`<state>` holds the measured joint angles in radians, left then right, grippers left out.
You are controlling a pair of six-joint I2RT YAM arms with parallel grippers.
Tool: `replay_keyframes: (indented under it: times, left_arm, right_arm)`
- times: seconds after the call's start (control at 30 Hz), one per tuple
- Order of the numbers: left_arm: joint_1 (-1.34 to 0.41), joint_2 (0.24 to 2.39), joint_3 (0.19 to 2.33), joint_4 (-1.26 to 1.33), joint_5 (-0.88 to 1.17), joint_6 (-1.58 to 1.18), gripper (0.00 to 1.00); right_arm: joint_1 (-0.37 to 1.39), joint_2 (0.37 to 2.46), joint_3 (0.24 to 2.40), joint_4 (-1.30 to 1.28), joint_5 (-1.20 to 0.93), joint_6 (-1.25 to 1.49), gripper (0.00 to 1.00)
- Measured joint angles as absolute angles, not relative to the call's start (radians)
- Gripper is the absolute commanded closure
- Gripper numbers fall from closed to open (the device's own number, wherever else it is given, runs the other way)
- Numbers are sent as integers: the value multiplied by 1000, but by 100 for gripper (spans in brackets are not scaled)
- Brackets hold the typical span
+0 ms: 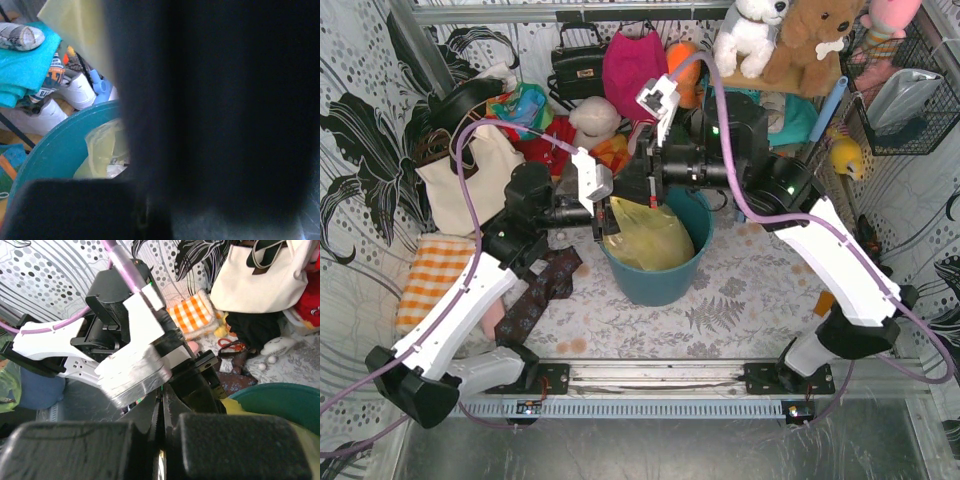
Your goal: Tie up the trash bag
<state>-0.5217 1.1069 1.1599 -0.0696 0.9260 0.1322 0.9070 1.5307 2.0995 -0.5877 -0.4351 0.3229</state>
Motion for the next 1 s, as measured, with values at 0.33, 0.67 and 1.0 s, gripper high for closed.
replay_keyframes:
  times: [0.33,0.67,1.0]
  left_arm:
    - [-515,1126,1240,-282,1007,318,100]
    - [-516,1122,1245,-421,1059,460,100]
    - [-516,1134,1245,-455,1066,482,100]
  right_arm:
    - [905,1590,2195,-690,-425,294,74]
    - [905,1567,2194,-715,-335,297,46]
    - [905,1455,2194,-766,-213,303,39]
